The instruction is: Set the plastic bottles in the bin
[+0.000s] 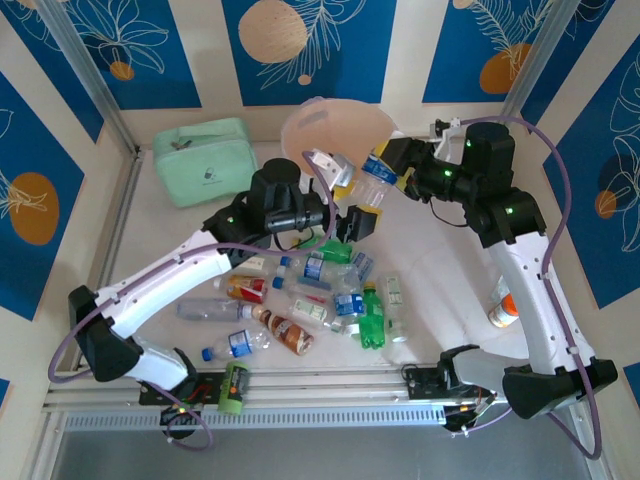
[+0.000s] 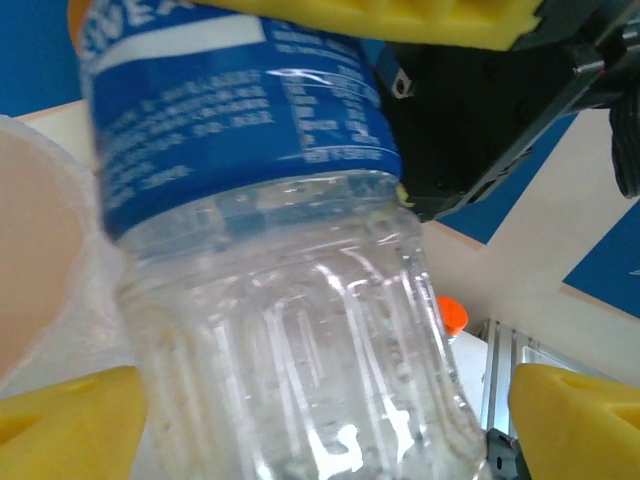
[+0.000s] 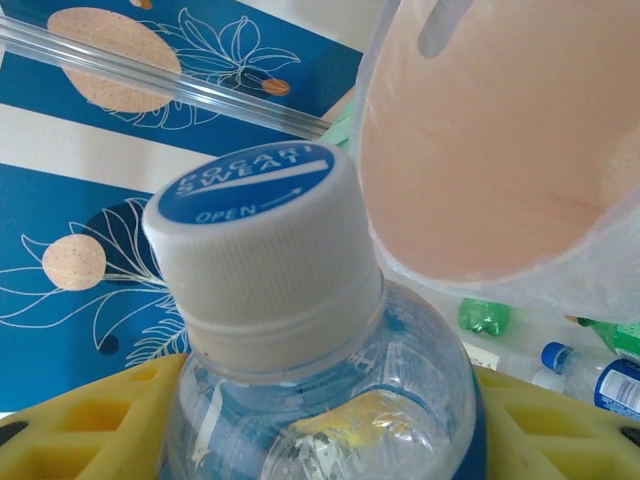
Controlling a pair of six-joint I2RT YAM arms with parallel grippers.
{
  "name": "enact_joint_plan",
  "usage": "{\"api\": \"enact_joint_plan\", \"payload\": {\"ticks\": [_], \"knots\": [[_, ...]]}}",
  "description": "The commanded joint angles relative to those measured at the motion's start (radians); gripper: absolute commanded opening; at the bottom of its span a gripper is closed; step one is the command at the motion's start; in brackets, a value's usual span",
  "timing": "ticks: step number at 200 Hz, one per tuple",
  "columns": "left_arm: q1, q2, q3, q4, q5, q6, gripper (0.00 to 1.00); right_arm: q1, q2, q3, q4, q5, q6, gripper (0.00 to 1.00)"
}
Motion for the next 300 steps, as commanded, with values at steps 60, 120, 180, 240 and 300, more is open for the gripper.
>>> {"api": "enact_joint_plan", "payload": {"ticks": [60,120,180,240,300], "knots": [[-0.015,0.019,0.038,-0.001,-0.026,0.048,0.69,0.016,-0.008,-0.020,0.047,-0.012,0.039,0.59],[-0.015,0.018,0.036,-0.014,-0.110,0.051,0.57,0.015,-0.020,-0.030,0.038,0.009,0.033,0.64],[-0.009,0.019,0.090,-0.060,-0.286,0.031,0.59,-0.145,-0.081,0.033,-0.149,0.104,-0.068,1.00],[0.107,0.250,0.547,-0.375,-0.465,-0.021,0.62,-0.167,-0.032,0.134,-0.501,0.396,-0.171,0.99],[0.229,0.587,1.053,-0.744,-0.379,-0.163,0.62,-0.357,-0.177,-0.228,-0.288,0.155,-0.068,0.99]]}}
